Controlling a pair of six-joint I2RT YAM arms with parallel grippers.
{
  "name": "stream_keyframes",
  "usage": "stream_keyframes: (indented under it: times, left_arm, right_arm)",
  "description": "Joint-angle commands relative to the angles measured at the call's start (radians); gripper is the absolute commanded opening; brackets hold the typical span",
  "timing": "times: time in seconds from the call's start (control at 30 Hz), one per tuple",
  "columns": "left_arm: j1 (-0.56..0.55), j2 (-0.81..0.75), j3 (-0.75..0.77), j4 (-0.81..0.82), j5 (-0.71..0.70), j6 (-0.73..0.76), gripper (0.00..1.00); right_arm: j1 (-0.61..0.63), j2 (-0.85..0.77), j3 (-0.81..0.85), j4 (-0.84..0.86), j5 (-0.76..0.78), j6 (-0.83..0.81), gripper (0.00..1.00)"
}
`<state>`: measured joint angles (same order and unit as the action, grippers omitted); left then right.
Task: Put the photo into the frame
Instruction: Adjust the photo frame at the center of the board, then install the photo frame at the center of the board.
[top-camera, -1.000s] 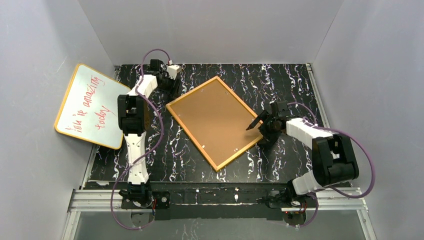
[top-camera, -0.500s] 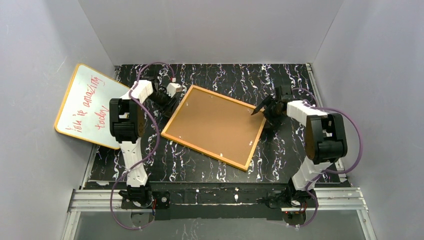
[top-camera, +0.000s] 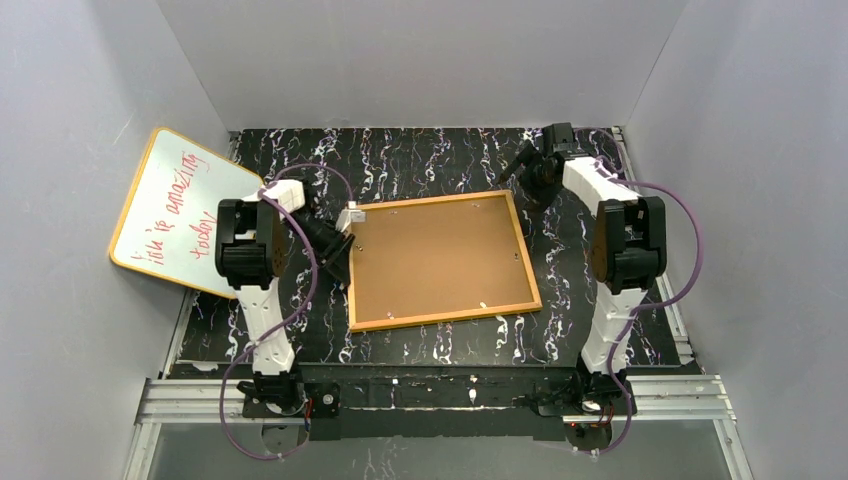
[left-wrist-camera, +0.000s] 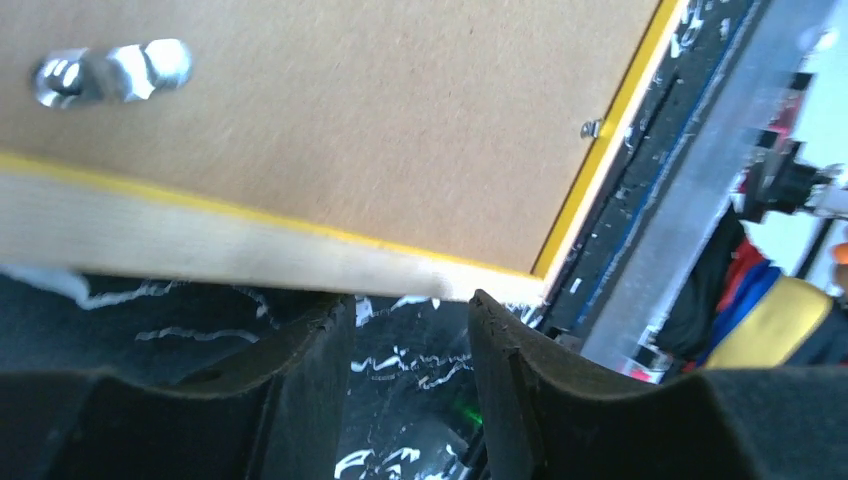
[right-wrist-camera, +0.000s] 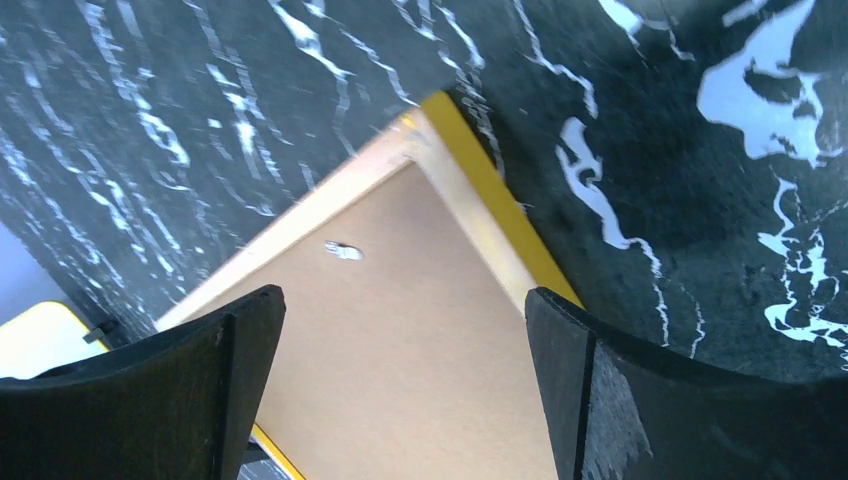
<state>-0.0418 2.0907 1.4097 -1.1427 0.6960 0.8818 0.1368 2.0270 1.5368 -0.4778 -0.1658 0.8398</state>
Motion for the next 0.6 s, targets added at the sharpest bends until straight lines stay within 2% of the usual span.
stream_keyframes:
  times: [0.0,0.13,0.27,0.4,0.47,0.57]
  left_arm:
    - [0.134,0.063,0.099,-0.097,0.079,0.029,0.43]
    - [0.194,0.109,0.161,-0.085,0.134,-0.033,0.41]
    - [0.180,0.098,0.115,-0.010,0.178,-0.099,0.42]
    - [0.162,0.126,0.125,-0.048,0.211,-0.066,0.45]
    - [0.153,0.126,0.115,-0.017,0.208,-0.096,0.45]
    - [0.124,0.104,0.071,0.113,0.166,-0.224,0.38]
  right_arm:
    - [0.022,-0.089,0.088,-0.052,0.076,-0.022,0.97]
    - [0.098,-0.116,0.091,-0.025,0.072,-0.035,0.92]
    - [0.231,-0.094,0.078,0.078,-0.001,-0.054,0.88]
    - [0.333,-0.036,0.076,0.204,-0.097,-0.073,0.82]
    - [0.377,0.011,0.108,0.234,-0.143,-0.075,0.80]
    - [0.449,0.092,0.148,0.296,-0.187,-0.051,0.73]
